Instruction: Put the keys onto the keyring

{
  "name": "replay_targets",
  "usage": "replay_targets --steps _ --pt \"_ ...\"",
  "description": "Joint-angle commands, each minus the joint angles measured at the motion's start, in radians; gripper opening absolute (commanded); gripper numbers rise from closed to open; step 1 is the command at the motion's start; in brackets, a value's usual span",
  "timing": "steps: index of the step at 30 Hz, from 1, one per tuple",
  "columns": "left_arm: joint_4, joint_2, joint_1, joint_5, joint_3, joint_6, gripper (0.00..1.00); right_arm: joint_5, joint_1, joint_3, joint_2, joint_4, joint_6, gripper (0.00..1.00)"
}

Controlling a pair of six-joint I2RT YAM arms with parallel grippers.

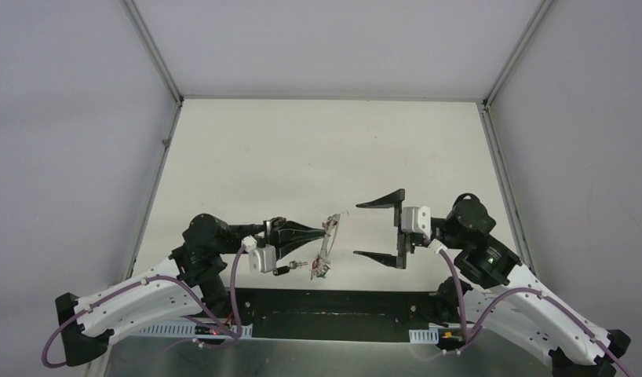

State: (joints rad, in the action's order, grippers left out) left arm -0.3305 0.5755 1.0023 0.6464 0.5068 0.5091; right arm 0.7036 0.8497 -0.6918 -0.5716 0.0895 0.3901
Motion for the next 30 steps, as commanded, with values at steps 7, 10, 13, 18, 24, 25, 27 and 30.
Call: replay_targets --steps 7,10,13,18,24,25,27,30 --pt "-0.068 0.030 0.009 -0.238 0.009 -0.419 0.00 -0.205 0.004 -0.047 -0.026 -0.039 -0.210 1.00" --pt "-0.052 0.050 0.009 -0.304 0.016 -0.520 0.00 -0.387 0.005 -0.063 -0.033 -0.014 -0.391 1.00" --pt "0.022 0.067 0.009 -0.396 0.051 -0.627 0.00 -0.511 0.005 -0.098 -0.047 0.068 -0.514 1.00" --pt "0.180 0.109 0.009 -0.472 0.126 -0.728 0.00 -0.438 0.005 -0.081 -0.052 0.049 -0.544 1.00" --pt "0.235 0.138 0.010 -0.482 0.154 -0.775 0.00 -0.313 0.005 -0.005 -0.030 -0.069 -0.462 1.00" --pt "0.242 0.137 0.010 -0.485 0.155 -0.778 0.00 -0.303 0.005 0.001 -0.028 -0.075 -0.452 1.00" --pt "0.251 0.134 0.009 -0.492 0.154 -0.786 0.00 -0.276 0.005 0.005 -0.035 -0.076 -0.439 0.98" --pt "0.257 0.132 0.009 -0.502 0.149 -0.795 0.00 -0.232 0.005 0.006 -0.063 -0.074 -0.433 0.92"
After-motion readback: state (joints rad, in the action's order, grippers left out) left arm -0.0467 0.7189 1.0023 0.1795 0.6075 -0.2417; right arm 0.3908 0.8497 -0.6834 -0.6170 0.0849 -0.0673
